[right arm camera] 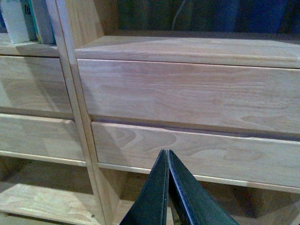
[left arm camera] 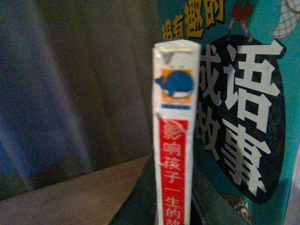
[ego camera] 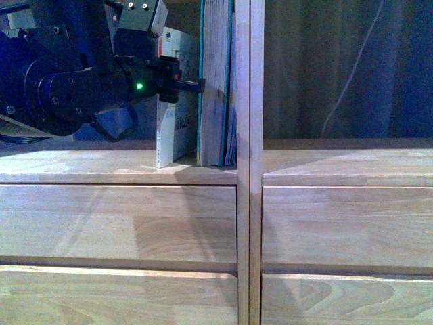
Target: Organize books on shelf
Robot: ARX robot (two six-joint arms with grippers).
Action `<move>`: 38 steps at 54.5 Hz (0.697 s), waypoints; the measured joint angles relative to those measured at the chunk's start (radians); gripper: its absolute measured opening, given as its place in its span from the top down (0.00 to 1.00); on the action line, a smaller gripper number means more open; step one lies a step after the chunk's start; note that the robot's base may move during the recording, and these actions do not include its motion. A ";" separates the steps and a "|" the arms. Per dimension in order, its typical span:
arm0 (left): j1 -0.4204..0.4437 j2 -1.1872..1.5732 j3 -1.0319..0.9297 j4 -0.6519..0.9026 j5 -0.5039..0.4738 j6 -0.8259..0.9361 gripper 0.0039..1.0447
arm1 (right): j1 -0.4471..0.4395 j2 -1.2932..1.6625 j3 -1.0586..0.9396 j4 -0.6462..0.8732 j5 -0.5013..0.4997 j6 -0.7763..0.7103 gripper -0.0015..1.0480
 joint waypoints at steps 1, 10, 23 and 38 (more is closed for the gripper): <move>0.000 0.000 0.000 -0.002 0.000 0.000 0.82 | 0.000 0.000 0.000 0.000 0.000 0.000 0.94; 0.000 0.000 -0.001 -0.003 -0.006 0.001 0.59 | 0.000 0.000 0.000 0.000 0.000 0.000 0.71; 0.000 -0.002 -0.012 -0.003 -0.018 -0.002 0.26 | 0.000 0.000 0.000 0.000 0.000 0.000 0.40; 0.002 -0.074 -0.101 -0.004 -0.024 -0.034 0.07 | 0.000 0.000 0.000 0.000 0.000 0.000 0.07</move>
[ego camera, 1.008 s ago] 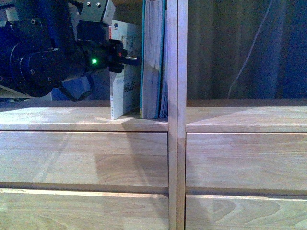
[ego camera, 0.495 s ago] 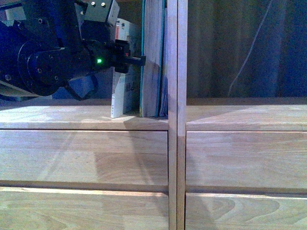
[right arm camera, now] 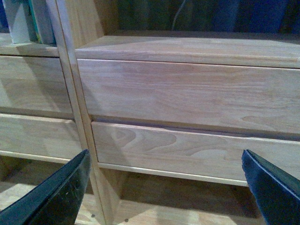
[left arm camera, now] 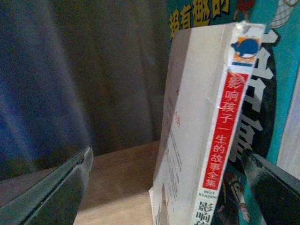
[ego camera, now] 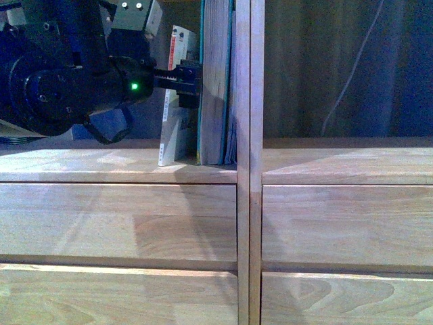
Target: Organize books on shelf
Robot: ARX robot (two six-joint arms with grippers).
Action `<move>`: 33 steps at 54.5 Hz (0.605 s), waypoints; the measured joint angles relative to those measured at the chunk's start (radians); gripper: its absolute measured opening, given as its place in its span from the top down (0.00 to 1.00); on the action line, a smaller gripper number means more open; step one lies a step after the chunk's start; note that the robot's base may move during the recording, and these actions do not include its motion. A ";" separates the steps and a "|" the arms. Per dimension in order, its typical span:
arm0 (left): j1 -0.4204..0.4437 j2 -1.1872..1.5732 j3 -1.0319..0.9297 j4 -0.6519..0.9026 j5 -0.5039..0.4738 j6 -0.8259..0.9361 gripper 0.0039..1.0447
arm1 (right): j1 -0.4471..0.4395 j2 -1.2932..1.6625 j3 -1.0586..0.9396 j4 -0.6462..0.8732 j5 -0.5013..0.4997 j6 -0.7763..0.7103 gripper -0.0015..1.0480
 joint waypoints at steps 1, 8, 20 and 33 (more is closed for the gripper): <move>0.000 -0.009 -0.011 0.000 0.000 -0.003 0.07 | 0.000 0.000 0.000 0.000 0.000 0.000 0.07; 0.000 -0.050 -0.071 0.000 0.001 -0.031 0.07 | 0.000 0.000 0.000 0.000 0.000 0.000 0.07; -0.007 -0.163 -0.229 0.003 -0.003 -0.057 0.07 | 0.000 0.000 0.000 0.000 0.000 0.000 0.07; -0.015 -0.398 -0.431 -0.002 -0.036 -0.049 0.07 | 0.000 0.000 0.000 0.000 0.000 0.000 0.07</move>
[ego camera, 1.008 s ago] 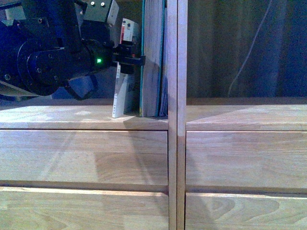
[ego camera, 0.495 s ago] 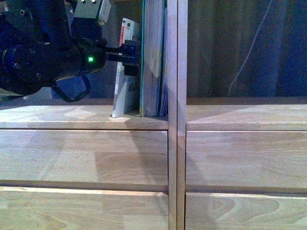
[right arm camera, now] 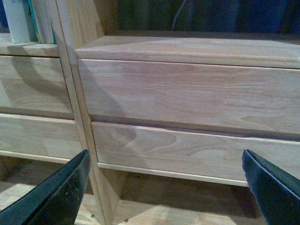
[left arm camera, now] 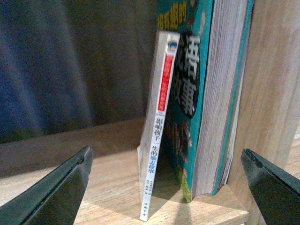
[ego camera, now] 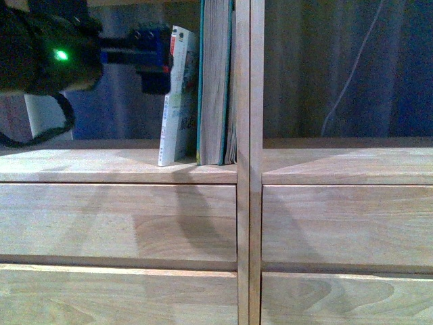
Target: Organize books on shelf
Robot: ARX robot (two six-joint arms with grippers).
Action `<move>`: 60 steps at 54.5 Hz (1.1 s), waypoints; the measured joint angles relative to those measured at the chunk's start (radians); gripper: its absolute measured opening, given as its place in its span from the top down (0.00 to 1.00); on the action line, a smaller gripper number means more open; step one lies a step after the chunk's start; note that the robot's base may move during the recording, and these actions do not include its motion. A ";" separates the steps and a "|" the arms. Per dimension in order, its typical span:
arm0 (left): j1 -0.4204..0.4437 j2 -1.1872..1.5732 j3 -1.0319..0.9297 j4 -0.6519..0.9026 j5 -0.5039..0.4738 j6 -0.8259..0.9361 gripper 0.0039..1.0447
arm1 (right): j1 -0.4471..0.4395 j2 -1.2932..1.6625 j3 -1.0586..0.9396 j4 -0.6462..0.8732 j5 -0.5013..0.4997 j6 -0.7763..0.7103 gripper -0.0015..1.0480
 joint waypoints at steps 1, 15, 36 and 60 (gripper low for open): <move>0.000 -0.006 -0.004 0.000 0.000 0.000 0.07 | 0.000 0.000 0.000 0.000 0.000 0.000 0.07; 0.031 -0.301 -0.228 -0.055 -0.023 0.000 0.07 | 0.000 0.000 0.000 0.000 0.000 0.000 0.07; 0.067 -0.822 -0.514 -0.321 -0.012 -0.045 0.07 | 0.000 0.000 0.000 0.000 0.000 0.000 0.07; 0.133 -1.090 -0.795 -0.444 -0.246 -0.099 0.73 | 0.000 0.000 0.000 0.000 0.000 0.000 0.07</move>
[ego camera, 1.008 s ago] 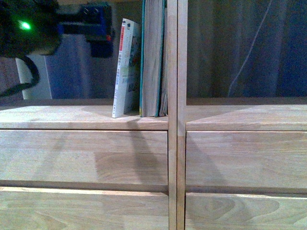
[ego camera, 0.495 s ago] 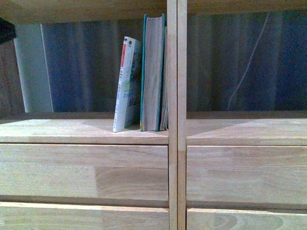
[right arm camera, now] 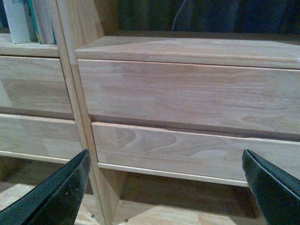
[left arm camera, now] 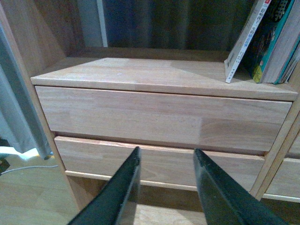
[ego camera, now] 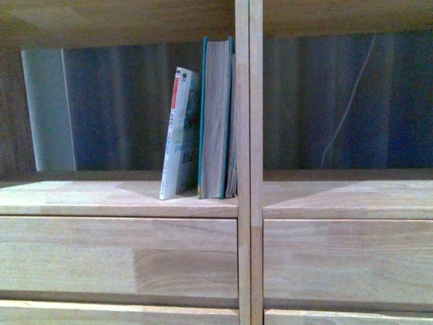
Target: Organize books on shelf
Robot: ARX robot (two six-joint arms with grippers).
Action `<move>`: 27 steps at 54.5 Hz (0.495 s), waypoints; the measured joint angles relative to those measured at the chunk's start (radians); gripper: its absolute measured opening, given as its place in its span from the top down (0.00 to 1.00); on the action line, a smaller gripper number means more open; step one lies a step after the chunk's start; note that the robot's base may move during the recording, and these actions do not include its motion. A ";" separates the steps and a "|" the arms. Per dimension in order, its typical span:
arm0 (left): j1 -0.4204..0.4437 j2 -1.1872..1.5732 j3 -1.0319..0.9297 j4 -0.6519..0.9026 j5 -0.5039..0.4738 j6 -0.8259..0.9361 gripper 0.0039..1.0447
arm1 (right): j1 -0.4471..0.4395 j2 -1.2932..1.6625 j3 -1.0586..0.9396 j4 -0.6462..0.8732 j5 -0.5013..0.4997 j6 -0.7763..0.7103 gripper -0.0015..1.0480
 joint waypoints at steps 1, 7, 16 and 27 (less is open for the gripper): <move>0.002 -0.004 -0.006 0.002 0.002 0.000 0.75 | 0.000 0.000 0.000 0.000 0.000 0.000 0.07; 0.042 -0.050 -0.068 0.016 0.060 -0.002 0.94 | 0.000 0.000 0.000 0.000 0.000 0.000 0.07; 0.126 -0.108 -0.137 0.025 0.121 -0.005 0.98 | 0.000 0.000 0.000 0.000 0.000 0.000 0.07; 0.129 -0.172 -0.199 0.026 0.126 -0.005 0.98 | 0.000 0.000 0.000 0.000 0.000 0.000 0.07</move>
